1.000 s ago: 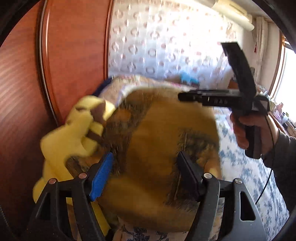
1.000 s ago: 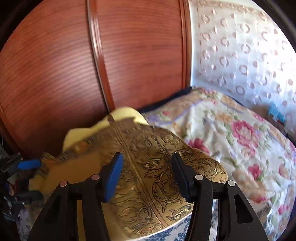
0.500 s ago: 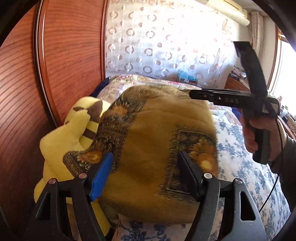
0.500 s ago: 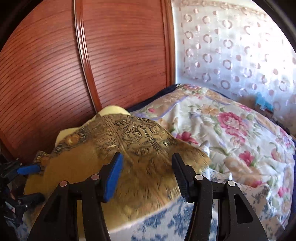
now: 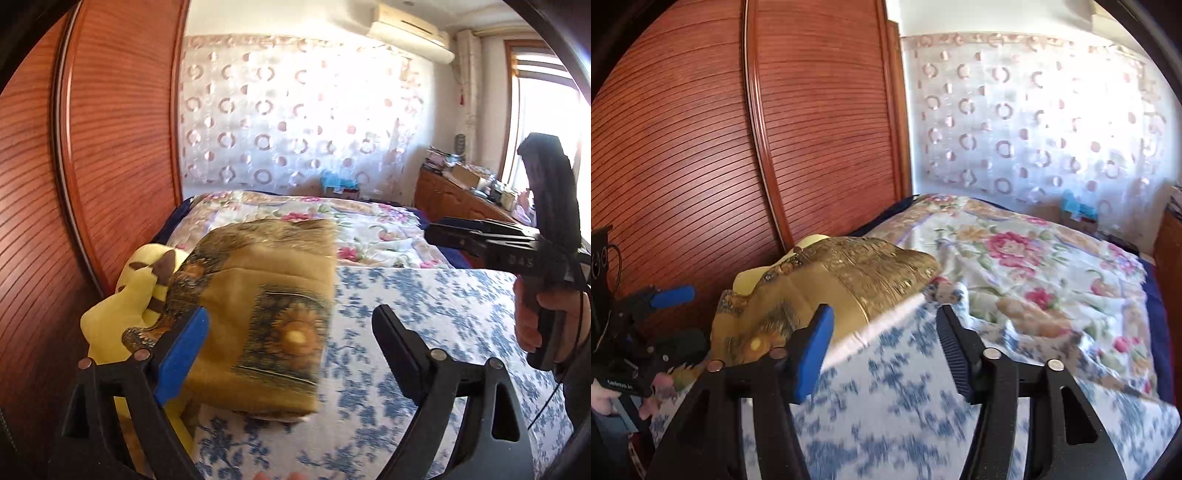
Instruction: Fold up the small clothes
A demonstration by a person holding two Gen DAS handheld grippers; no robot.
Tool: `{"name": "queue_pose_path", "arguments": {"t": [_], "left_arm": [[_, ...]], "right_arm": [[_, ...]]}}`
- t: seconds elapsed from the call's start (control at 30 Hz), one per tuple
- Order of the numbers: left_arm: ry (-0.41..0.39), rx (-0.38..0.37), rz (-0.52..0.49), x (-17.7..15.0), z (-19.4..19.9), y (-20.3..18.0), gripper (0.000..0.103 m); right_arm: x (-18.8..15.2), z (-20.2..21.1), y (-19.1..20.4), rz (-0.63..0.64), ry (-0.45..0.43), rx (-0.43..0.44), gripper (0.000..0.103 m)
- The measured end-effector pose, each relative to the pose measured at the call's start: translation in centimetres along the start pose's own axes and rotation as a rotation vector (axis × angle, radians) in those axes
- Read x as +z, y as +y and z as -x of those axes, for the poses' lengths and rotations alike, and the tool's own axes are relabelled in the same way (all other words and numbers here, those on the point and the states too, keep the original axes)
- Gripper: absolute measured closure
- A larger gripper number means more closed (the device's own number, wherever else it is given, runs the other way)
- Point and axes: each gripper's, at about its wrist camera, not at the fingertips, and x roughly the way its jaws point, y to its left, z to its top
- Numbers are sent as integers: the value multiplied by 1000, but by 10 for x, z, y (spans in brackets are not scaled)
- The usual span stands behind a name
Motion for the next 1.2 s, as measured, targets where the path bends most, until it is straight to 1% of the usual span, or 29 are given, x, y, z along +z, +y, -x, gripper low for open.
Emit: {"name": "queue_pose_path", "arguments": {"t": [0.13,0.27,0.43,0.6,0.63,0.7,0.87,1.03,1.2], "left_arm": [[0,-21,-34,-2,9,-23,13],[-3,-51,-62,-7,17,-46,13],[5,-97,-98,-15,23,-77,13],[6,-148,-104,-20,31,-103,13],[6,-150,-104,-20,32,-107,13],[1,-150,-107,-19,38,-115,13],[-25,-139,-107,-11,53,-128,13],[-61,-127,-81,2,69,-131,13],[-102,-108,-56,11,82,-128,12]], "right_arm": [[-22,45,10,-5,-24,-37,36],[-45,83,20,-18,-37,-79,34],[-70,128,30,-54,-53,-121,23],[-90,167,40,-105,-61,-201,21],[-91,172,44,-116,-61,-214,18],[-98,188,47,-144,-64,-244,15],[-106,229,58,-194,-97,-328,15],[-103,266,75,-212,-149,-409,15],[-102,285,99,-218,-179,-458,15]]}}
